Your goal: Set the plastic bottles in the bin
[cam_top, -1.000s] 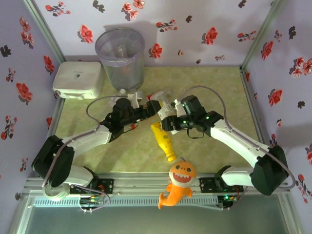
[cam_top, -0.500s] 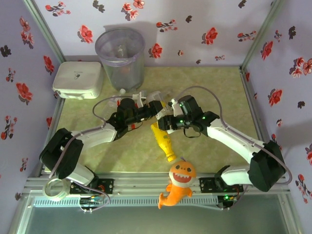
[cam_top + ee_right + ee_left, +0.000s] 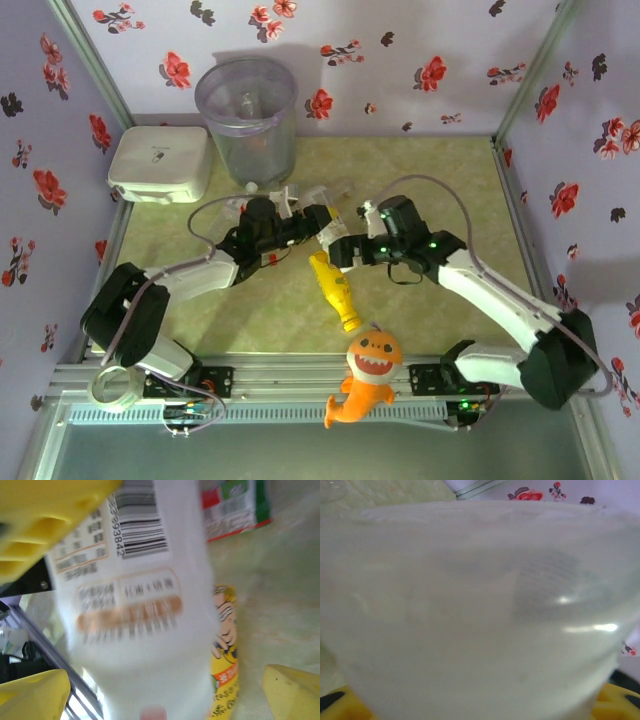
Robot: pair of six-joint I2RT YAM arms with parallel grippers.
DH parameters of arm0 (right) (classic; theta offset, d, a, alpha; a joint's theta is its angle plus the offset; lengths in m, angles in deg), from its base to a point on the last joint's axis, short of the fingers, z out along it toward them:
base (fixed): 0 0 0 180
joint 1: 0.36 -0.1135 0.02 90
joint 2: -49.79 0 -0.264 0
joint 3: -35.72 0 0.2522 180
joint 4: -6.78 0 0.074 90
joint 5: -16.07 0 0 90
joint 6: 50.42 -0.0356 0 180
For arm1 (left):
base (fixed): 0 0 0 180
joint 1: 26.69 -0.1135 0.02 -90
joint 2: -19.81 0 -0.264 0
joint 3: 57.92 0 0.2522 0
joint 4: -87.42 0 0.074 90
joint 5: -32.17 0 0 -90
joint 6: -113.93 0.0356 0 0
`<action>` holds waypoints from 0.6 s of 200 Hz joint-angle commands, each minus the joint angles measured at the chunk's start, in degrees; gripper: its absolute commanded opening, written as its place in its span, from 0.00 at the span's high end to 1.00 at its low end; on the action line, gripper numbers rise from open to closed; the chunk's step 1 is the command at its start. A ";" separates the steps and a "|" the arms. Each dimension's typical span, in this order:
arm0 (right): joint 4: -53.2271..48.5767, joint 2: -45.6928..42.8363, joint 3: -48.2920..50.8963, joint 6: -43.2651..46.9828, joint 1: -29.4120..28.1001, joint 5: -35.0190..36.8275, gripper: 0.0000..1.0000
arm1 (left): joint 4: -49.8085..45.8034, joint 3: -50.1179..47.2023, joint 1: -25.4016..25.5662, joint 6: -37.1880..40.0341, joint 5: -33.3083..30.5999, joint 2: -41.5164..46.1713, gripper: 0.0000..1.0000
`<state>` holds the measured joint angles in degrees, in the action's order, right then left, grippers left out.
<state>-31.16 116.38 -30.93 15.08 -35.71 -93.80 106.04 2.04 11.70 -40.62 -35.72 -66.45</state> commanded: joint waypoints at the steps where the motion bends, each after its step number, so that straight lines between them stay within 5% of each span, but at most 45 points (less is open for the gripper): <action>1: -2.64 -7.87 2.17 -1.97 3.08 8.92 0.01 | -6.39 6.24 -2.41 5.72 0.41 0.93 0.75; 27: -4.75 -14.10 5.28 -5.61 9.03 12.97 0.01 | -16.12 15.15 -6.09 12.20 1.88 1.75 1.00; 84: -7.63 -15.96 9.70 -8.27 12.76 17.79 0.01 | -27.08 41.47 -14.98 20.04 3.78 -3.18 1.00; 120: -9.44 -16.22 9.54 -7.54 12.77 19.38 0.02 | -25.51 52.04 -22.18 18.60 0.20 -8.78 1.00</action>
<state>-38.70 100.58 -21.16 8.00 -23.21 -77.70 81.98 48.99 -6.31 -23.68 -33.27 -71.02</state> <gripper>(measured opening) 0.987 0.530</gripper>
